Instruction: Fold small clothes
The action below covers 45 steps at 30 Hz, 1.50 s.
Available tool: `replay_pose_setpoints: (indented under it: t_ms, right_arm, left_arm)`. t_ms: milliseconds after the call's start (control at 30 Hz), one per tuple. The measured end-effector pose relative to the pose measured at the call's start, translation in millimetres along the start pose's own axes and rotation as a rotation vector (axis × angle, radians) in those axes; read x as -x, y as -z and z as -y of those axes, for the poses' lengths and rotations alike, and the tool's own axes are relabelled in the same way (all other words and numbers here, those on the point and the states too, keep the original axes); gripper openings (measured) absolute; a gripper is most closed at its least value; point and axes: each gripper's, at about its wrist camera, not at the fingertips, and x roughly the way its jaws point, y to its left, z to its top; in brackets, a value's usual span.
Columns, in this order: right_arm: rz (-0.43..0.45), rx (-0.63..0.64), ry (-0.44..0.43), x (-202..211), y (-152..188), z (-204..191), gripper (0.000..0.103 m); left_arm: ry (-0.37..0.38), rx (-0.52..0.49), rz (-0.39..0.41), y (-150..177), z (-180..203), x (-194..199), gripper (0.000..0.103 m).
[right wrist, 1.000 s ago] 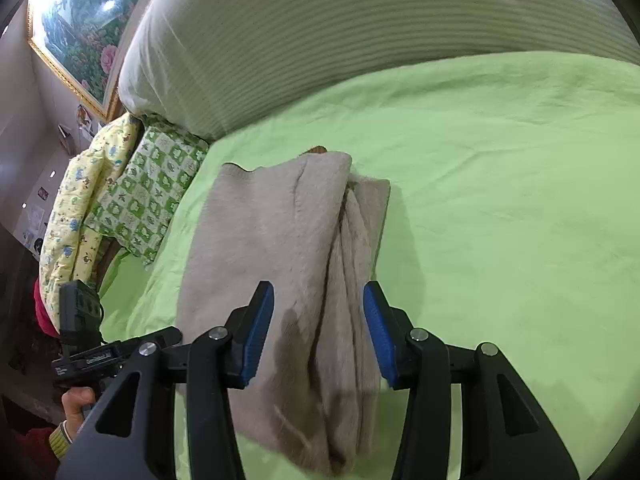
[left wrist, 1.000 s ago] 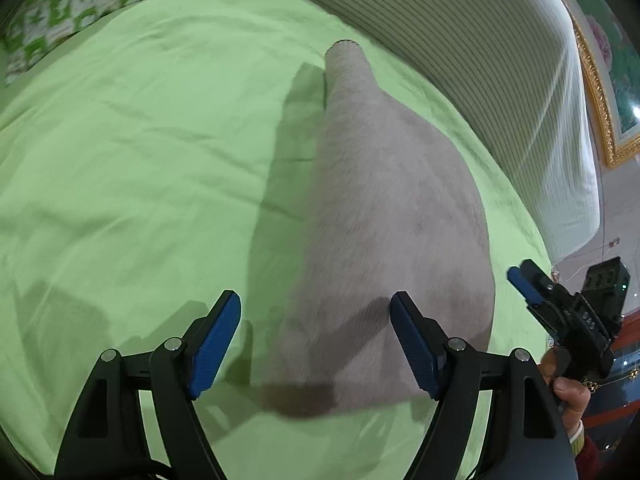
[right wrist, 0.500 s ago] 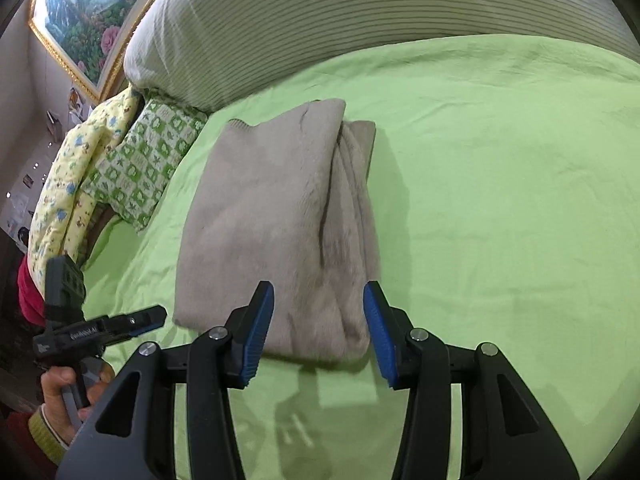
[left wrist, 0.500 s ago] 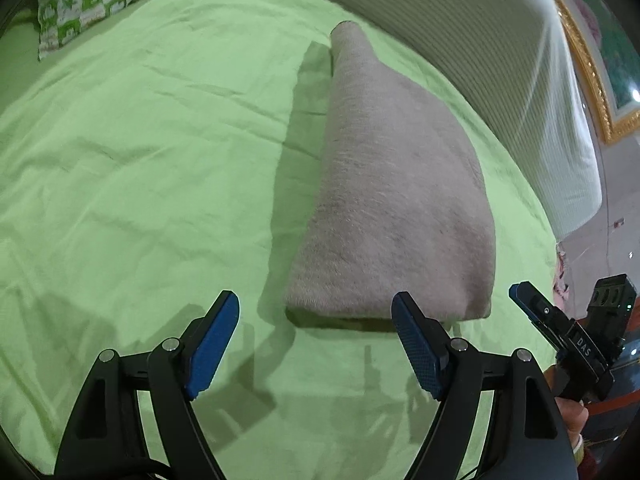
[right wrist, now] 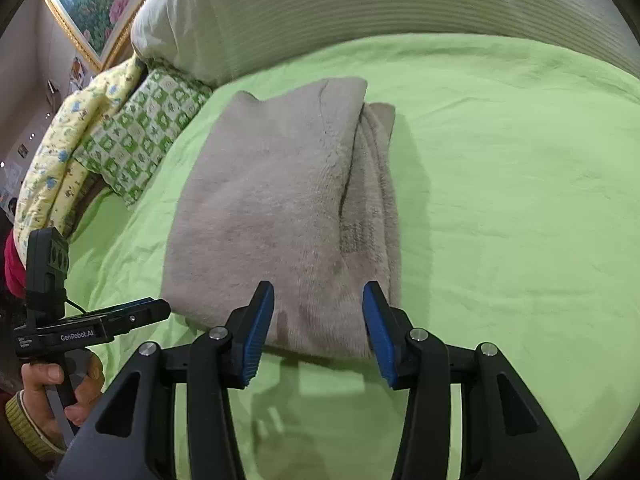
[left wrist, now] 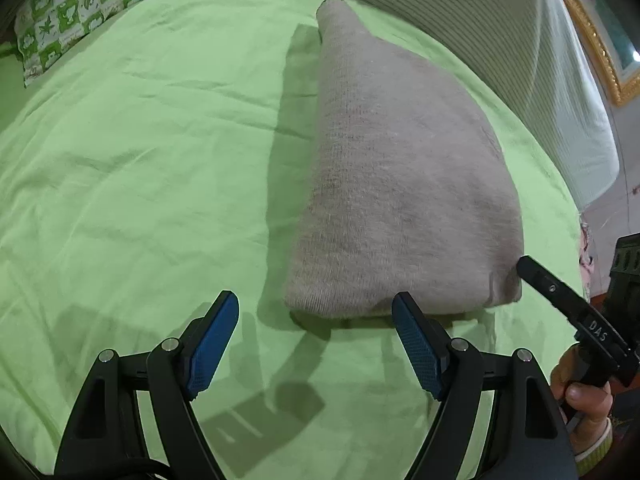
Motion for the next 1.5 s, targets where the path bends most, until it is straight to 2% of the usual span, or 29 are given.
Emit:
replay_pose_setpoints:
  t_ms: [67, 100, 133, 167, 300, 400, 500, 567, 600, 700, 767, 833, 900, 1000, 1067, 1167, 1200, 1233, 1300, 1500]
  right_arm:
    - [-0.037, -0.012, -0.012, -12, -1, 4, 0.046]
    - [-0.062, -0.022, -0.016, -19, -1, 8, 0.035]
    - [-0.079, -0.025, -0.02, -23, 1, 10, 0.019]
    - [-0.097, -0.028, -0.033, -26, 2, 12, 0.014]
    - [-0.028, -0.019, -0.067, 0, -1, 10, 0.011]
    - [0.015, -0.024, -0.06, 17, 1, 14, 0.011]
    - [-0.036, -0.056, -0.018, -1, 8, 32, 0.011]
    - [-0.096, -0.119, -0.023, -20, 13, 46, 0.013]
    - [-0.1, -0.132, -0.025, -22, 11, 48, 0.014]
    - [-0.075, -0.15, -0.024, -11, 9, 45, 0.027]
    - [-0.036, -0.128, -0.001, 2, 4, 39, 0.027]
    - [0.053, -0.081, 0.022, 19, -6, 26, 0.027]
    - [0.097, -0.052, 0.002, 23, -19, 15, 0.027]
    - [0.071, -0.011, -0.023, 6, -39, -4, 0.027]
    - [0.021, 0.017, 0.021, -17, -46, -7, 0.027]
    - [-0.065, -0.021, 0.102, -52, -47, 14, 0.027]
    - [-0.065, -0.038, 0.104, -57, -46, 20, 0.04]
    - [-0.062, -0.057, 0.089, -59, -46, 26, 0.045]
    - [-0.053, -0.079, 0.062, -53, -46, 29, 0.045]
    - [0.01, -0.051, 0.066, -19, -31, 12, 0.045]
  left_arm:
    - [-0.005, 0.017, -0.004, -3, -2, -5, 0.08]
    - [-0.008, 0.023, -0.011, -4, -3, -8, 0.08]
    - [-0.013, 0.027, -0.02, -5, -3, -11, 0.08]
    - [-0.027, 0.027, -0.034, -6, -4, -16, 0.08]
    - [-0.039, 0.04, -0.048, -9, -4, -21, 0.08]
    - [-0.047, 0.025, -0.05, -9, 1, -23, 0.08]
    - [-0.072, 0.004, -0.062, -6, 7, -28, 0.08]
    - [-0.08, -0.003, -0.065, -4, 6, -30, 0.08]
    - [-0.079, -0.006, -0.064, -4, 6, -30, 0.08]
    - [-0.072, -0.003, -0.063, -1, 2, -24, 0.08]
    - [-0.065, 0.009, -0.06, -1, -3, -20, 0.08]
    - [-0.063, 0.023, -0.061, 1, -6, -17, 0.079]
    - [-0.063, 0.031, -0.062, 4, -10, -19, 0.08]
    - [-0.08, 0.029, -0.066, 9, -9, -21, 0.08]
    - [-0.091, 0.026, -0.065, 9, -7, -22, 0.08]
    - [-0.102, 0.017, -0.066, 9, 0, -26, 0.08]
    - [-0.109, 0.014, -0.065, 7, 2, -27, 0.08]
    - [-0.117, 0.006, -0.065, 7, 4, -27, 0.08]
    - [-0.126, -0.002, -0.062, 12, 11, -26, 0.08]
    - [-0.12, -0.009, -0.058, 16, 21, -22, 0.08]
